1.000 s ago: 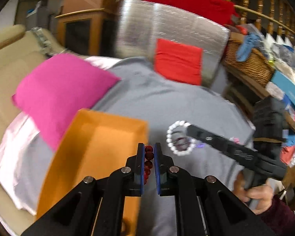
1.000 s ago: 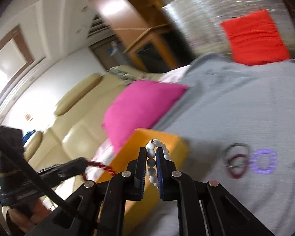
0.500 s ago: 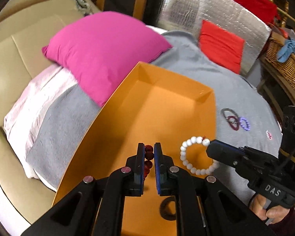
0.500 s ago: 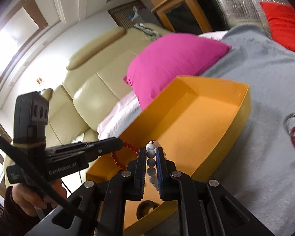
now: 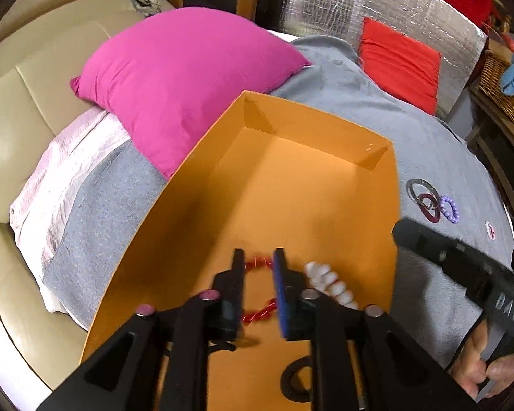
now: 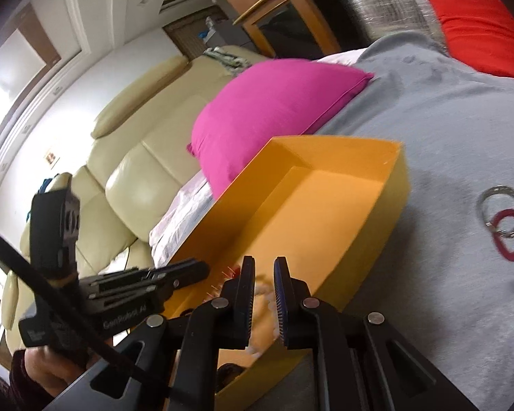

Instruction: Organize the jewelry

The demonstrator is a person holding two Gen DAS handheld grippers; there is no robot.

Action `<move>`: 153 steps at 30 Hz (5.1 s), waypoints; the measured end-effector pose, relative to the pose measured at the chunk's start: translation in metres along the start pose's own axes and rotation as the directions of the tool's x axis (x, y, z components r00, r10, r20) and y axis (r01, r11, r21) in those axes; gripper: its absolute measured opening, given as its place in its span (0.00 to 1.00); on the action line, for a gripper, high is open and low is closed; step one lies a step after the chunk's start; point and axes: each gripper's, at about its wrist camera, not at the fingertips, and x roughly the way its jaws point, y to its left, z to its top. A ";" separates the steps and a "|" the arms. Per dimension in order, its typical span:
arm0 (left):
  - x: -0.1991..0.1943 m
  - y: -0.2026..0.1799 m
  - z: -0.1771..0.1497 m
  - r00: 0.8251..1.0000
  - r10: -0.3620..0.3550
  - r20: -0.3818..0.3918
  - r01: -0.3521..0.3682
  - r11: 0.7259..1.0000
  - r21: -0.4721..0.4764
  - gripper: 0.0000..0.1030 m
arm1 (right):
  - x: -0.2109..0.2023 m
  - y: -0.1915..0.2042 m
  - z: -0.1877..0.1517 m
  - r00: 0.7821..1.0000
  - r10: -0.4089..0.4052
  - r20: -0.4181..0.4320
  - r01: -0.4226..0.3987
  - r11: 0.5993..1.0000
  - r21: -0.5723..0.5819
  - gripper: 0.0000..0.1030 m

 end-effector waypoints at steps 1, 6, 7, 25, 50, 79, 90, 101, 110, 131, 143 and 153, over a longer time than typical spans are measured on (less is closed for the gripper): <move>-0.003 -0.003 0.000 1.000 -0.001 0.008 0.001 1.000 0.005 0.32 | -0.005 -0.004 0.002 1.000 -0.005 0.013 0.004 1.000 0.010 0.14; -0.019 -0.025 0.002 0.999 -0.015 0.049 0.013 0.999 0.036 0.43 | -0.032 -0.027 0.013 0.997 -0.024 0.070 0.018 0.996 0.090 0.53; -0.021 -0.031 0.003 0.998 -0.021 0.054 0.018 0.999 0.047 0.43 | -0.040 -0.031 0.014 0.995 -0.034 0.097 0.025 0.995 0.098 0.55; -0.042 -0.125 -0.002 0.992 -0.103 0.071 0.089 0.980 0.178 0.66 | -0.131 -0.095 0.025 0.966 -0.151 0.211 0.104 0.970 0.220 0.55; -0.015 -0.196 -0.023 0.985 -0.171 -0.030 0.172 0.944 0.280 0.68 | -0.242 -0.203 0.008 0.929 -0.302 0.213 0.151 0.837 0.527 0.55; 0.115 -0.275 0.058 0.980 -0.184 -0.080 0.200 0.855 0.478 0.63 | -0.156 -0.260 0.013 0.960 -0.281 0.015 0.225 0.799 0.558 0.52; 0.144 -0.267 0.070 0.965 -0.227 -0.130 0.260 0.898 0.356 0.63 | -0.138 -0.265 0.016 0.962 -0.275 -0.006 0.232 0.802 0.551 0.52; 0.131 -0.253 0.063 0.958 -0.268 -0.103 0.287 0.899 0.331 0.08 | -0.120 -0.251 0.022 0.962 -0.272 -0.021 0.248 0.841 0.481 0.52; 0.084 -0.235 0.045 0.950 -0.310 -0.027 0.301 0.897 0.324 0.07 | -0.093 -0.223 0.024 0.895 -0.441 -0.068 0.444 0.863 0.243 0.15; 0.155 -0.241 0.068 0.973 -0.162 -0.165 0.192 0.962 0.193 0.70 | -0.127 -0.226 0.015 0.863 -0.502 -0.059 0.500 0.831 0.244 0.10; 0.110 -0.239 0.055 0.960 -0.269 -0.083 0.281 0.925 0.257 0.11 | -0.141 -0.219 0.014 0.865 -0.502 -0.029 0.492 0.834 0.249 0.10; 0.057 -0.252 0.016 0.913 -0.398 -0.091 0.404 0.846 0.348 0.08 | -0.153 -0.215 0.012 0.857 -0.515 -0.023 0.502 0.825 0.258 0.10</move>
